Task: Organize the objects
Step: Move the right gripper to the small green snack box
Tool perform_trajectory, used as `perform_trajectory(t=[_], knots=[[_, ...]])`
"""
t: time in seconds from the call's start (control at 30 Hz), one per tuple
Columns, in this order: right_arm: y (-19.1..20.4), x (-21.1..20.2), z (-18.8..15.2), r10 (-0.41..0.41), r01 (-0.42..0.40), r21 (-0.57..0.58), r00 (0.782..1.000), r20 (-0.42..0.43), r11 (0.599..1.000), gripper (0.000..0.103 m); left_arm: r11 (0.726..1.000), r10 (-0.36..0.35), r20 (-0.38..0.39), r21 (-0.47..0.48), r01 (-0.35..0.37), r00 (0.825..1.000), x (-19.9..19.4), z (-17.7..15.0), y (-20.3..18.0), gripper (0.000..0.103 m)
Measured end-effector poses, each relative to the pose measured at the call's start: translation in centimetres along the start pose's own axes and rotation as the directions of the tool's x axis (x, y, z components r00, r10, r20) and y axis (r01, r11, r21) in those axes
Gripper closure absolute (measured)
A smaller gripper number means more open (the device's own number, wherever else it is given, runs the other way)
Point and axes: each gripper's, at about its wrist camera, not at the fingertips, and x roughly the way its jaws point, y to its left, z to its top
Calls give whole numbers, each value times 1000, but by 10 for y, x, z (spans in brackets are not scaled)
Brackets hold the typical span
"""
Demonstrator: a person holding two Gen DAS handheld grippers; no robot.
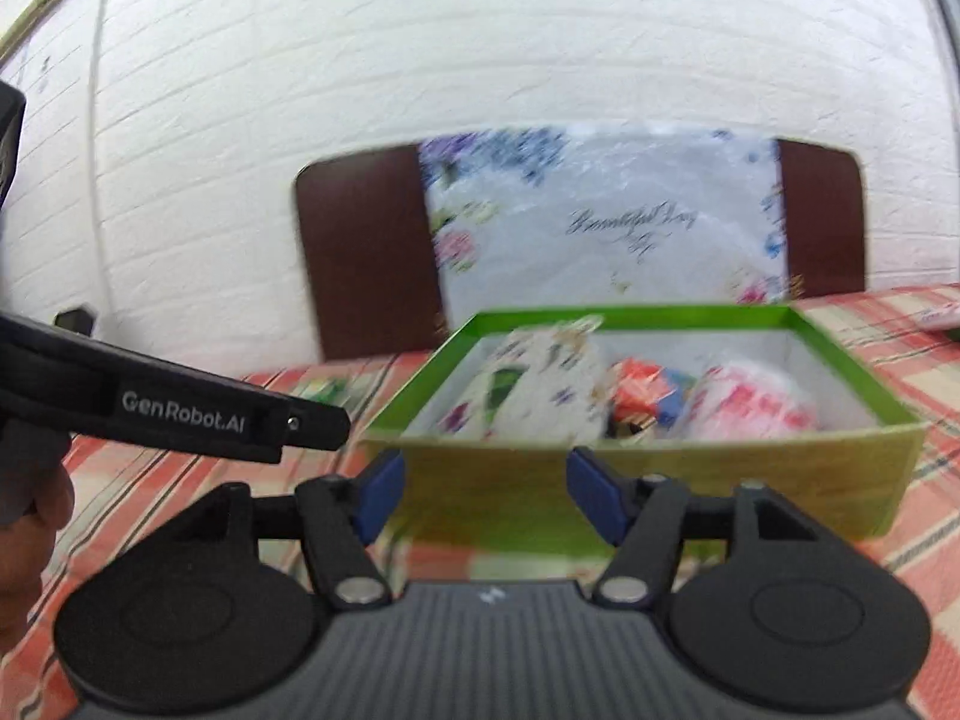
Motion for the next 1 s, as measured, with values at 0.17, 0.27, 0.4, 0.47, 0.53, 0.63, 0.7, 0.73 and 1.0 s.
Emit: perform_trajectory(t=[0.17,0.27,0.4,0.47,0.53,0.63,0.7,0.73,1.0], knots=[[39,22,-17,134,-137,-4,974,-183,991,41,983,171,-93,-52,-176,981,0,-40,57,48],[71,30,-25,164,-187,-82,959,-231,979,34,945,295,-111,-114,-307,949,-9,-56,101,42],[109,49,-20,182,-228,-168,951,-250,959,31,861,435,-164,-212,-462,885,-12,-79,168,35],[123,68,-14,177,-227,-192,953,-248,955,33,834,437,-138,-307,-458,889,-17,-95,198,11],[132,90,-8,152,-203,-204,960,-237,958,33,822,415,-108,-381,-423,903,-22,-105,216,8],[138,121,6,88,-129,-203,976,-199,971,24,824,425,-93,-373,-427,900,-18,-104,213,7],[138,144,18,33,-65,-190,986,-165,980,17,825,426,-83,-372,-425,901,-17,-104,212,7],[137,155,23,7,-36,-185,988,-154,982,13,826,418,-77,-384,-414,905,-15,-104,215,7],[126,247,56,-72,45,-128,974,-214,991,5,824,406,-57,-409,-392,912,-19,-109,215,6]])
